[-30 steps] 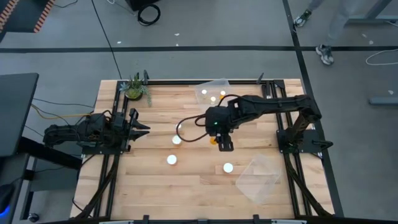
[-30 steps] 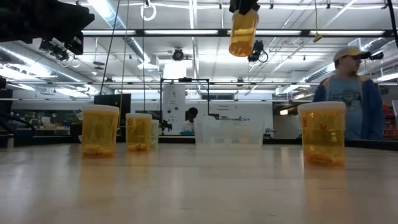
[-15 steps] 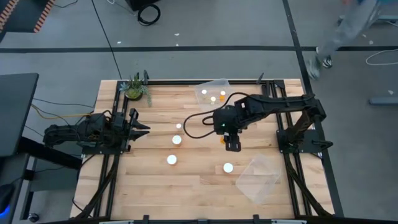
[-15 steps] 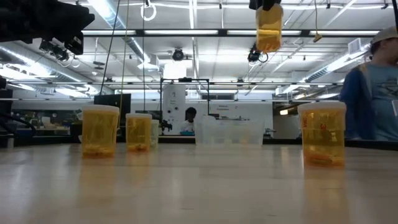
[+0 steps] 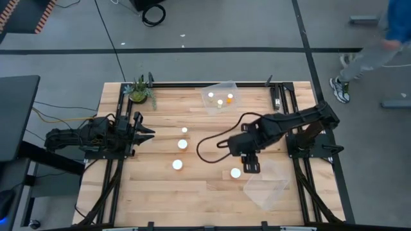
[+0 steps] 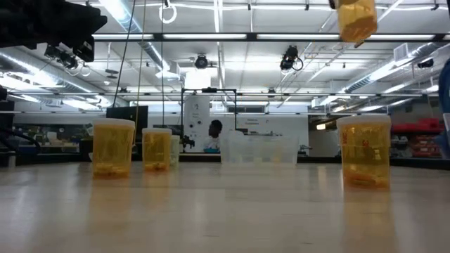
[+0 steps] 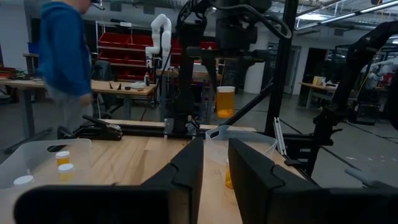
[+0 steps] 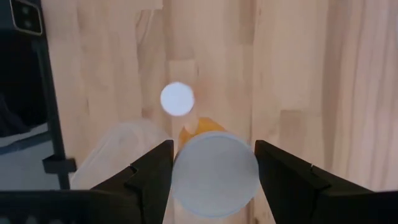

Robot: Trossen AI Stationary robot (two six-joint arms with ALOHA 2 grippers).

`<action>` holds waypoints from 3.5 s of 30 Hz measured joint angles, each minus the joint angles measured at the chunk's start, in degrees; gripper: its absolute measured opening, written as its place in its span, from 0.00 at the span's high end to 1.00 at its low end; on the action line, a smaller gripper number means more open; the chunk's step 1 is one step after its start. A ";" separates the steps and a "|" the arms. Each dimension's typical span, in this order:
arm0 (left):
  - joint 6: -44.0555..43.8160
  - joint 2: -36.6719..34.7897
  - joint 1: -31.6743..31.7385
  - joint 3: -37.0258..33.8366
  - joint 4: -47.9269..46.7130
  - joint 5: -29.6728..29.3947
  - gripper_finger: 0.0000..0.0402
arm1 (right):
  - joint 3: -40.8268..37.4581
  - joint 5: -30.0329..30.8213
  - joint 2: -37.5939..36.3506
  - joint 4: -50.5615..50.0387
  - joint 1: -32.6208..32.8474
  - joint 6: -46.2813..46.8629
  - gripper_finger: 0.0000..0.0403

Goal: Pick and place medicine bottles into bin by pill shape (circle, oval)
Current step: Put the large orange pill bottle into the bottom transparent bin

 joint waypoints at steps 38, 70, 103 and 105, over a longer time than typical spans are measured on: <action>-0.01 0.00 -0.01 0.00 0.00 -0.02 0.80 | -19.01 3.76 -0.41 3.98 20.01 23.57 0.44; 0.00 0.01 0.00 0.00 0.00 -0.02 0.80 | -54.09 6.49 -17.16 32.73 21.42 30.69 0.44; 0.01 0.01 -0.01 0.00 0.00 -0.02 0.79 | -47.16 5.97 -17.09 27.77 16.71 27.65 0.35; -0.01 0.00 0.01 0.00 0.00 -0.02 0.80 | -46.13 5.97 -17.09 27.12 16.61 27.65 0.35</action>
